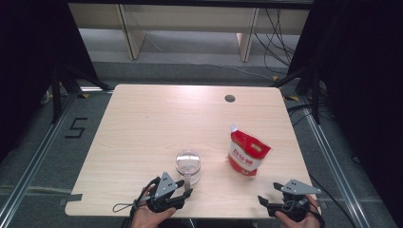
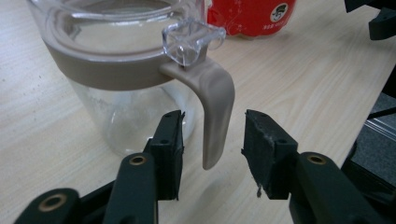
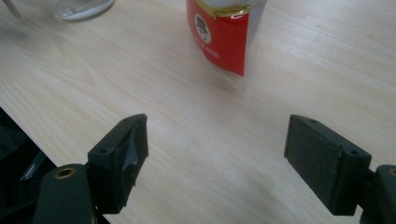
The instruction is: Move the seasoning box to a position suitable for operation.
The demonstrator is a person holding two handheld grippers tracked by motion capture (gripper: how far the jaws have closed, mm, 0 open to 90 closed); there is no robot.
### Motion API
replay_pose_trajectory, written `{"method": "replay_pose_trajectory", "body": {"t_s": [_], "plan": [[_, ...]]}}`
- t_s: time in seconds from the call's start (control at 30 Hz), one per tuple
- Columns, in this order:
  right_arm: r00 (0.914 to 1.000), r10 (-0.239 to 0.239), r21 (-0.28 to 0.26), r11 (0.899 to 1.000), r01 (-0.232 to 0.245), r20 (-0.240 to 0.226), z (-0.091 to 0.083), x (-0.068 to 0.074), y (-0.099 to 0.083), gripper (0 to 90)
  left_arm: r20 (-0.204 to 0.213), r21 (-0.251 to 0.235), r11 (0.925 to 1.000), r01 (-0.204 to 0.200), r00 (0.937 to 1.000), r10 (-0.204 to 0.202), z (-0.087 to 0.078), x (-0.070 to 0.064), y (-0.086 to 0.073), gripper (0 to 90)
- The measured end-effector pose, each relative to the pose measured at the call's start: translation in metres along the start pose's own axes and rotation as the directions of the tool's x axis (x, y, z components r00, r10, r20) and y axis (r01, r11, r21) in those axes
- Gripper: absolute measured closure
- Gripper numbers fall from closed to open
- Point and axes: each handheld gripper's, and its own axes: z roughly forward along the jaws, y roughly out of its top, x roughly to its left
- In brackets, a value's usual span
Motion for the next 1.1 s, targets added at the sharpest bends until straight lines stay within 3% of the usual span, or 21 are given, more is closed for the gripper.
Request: {"method": "replay_pose_trajectory", "body": {"t_s": [0.03,0.07,0.13,0.2,0.23,0.3,0.33,0.4,0.43,0.5,0.53,0.63,0.67,0.8,0.83,1.1], "plan": [[1.0,0.0,0.0,1.0,0.0,0.0,0.0,0.0,0.0,22.3,0.0,0.0,1.0,0.0,1.0,0.0,0.0,0.0,0.0,61.6],[0.9999,-0.013,-0.007,1.0,0.013,0.002,0.0,-0.001,0.0,22.3,-0.001,-0.008,0.9996,0.028,0.9996,-0.028,0.002,-0.001,0.0,64.1],[0.9999,-0.013,-0.008,1.0,0.013,0.002,0.001,-0.001,0.0,22.3,0.003,0.008,0.9997,-0.024,0.9997,0.024,0.001,0.002,0.002,66.8],[0.9999,0.007,-0.001,1.0,-0.007,-0.009,0.0,0.001,0.0,22.6,0.011,-0.013,0.9998,-0.015,0.9998,0.016,0.003,0.001,0.001,71.1],[1.0,-0.009,-0.008,1.0,0.009,0.0,0.0,0.0,0.0,22.5,0.012,-0.008,0.9997,-0.022,0.9997,0.022,0.003,-0.001,0.0,75.7],[0.9994,-0.036,-0.017,0.999,0.036,-0.003,0.001,-0.002,0.001,22.5,0.016,-0.001,0.9993,-0.038,0.9992,0.038,0.002,-0.001,0.0,75.7],[0.9996,-0.026,-0.014,1.0,0.026,-0.01,0.001,-0.001,0.0,22.5,0.016,-0.001,0.9993,-0.038,0.9992,0.038,0.002,-0.001,0.0,75.9],[0.9998,-0.013,0.005,1.0,0.013,-0.016,0.001,0.002,0.0,22.4,0.022,-0.017,0.9999,0.0,0.9998,0.001,0.001,-0.001,-0.001,76.1],[0.9997,-0.015,0.008,1.0,0.015,-0.021,0.001,0.003,0.001,22.4,0.022,-0.017,0.9999,0.0,0.9998,0.001,0.001,-0.001,-0.001,76.0],[0.999,-0.043,-0.012,0.999,0.043,-0.014,0.002,0.001,0.001,22.4,0.022,0.001,0.9995,-0.032,0.9992,0.032,-0.001,0.003,-0.002,76.0],[0.9986,-0.051,-0.01,0.999,0.051,-0.014,0.002,0.0,0.001,22.3,0.024,-0.008,0.9999,-0.013,0.9996,0.013,-0.002,0.005,-0.003,75.8],[0.9989,-0.047,-0.011,0.999,0.047,-0.01,0.002,0.0,0.001,22.3,0.02,-0.012,0.9998,-0.014,0.9997,0.014,-0.004,0.008,-0.004,75.7],[0.9989,-0.044,-0.009,0.999,0.044,-0.018,0.001,-0.001,0.001,22.3,0.025,-0.012,0.9999,0.007,0.9997,-0.007,-0.005,0.009,-0.004,75.2],[0.9997,-0.013,0.007,1.0,0.013,-0.023,0.002,0.003,0.001,22.2,0.005,-0.007,1.0,-0.001,1.0,0.001,-0.013,0.017,-0.008,74.0],[0.9992,-0.035,-0.009,0.999,0.035,-0.019,0.003,0.001,0.001,22.2,-0.012,-0.007,1.0,-0.006,0.9999,0.006,-0.017,0.02,-0.01,73.7],[0.999,-0.036,-0.007,0.999,0.036,-0.027,0.004,0.003,0.001,21.9,-0.057,-0.022,0.9995,0.023,0.9981,-0.024,-0.029,0.037,-0.018,72.6]]}}
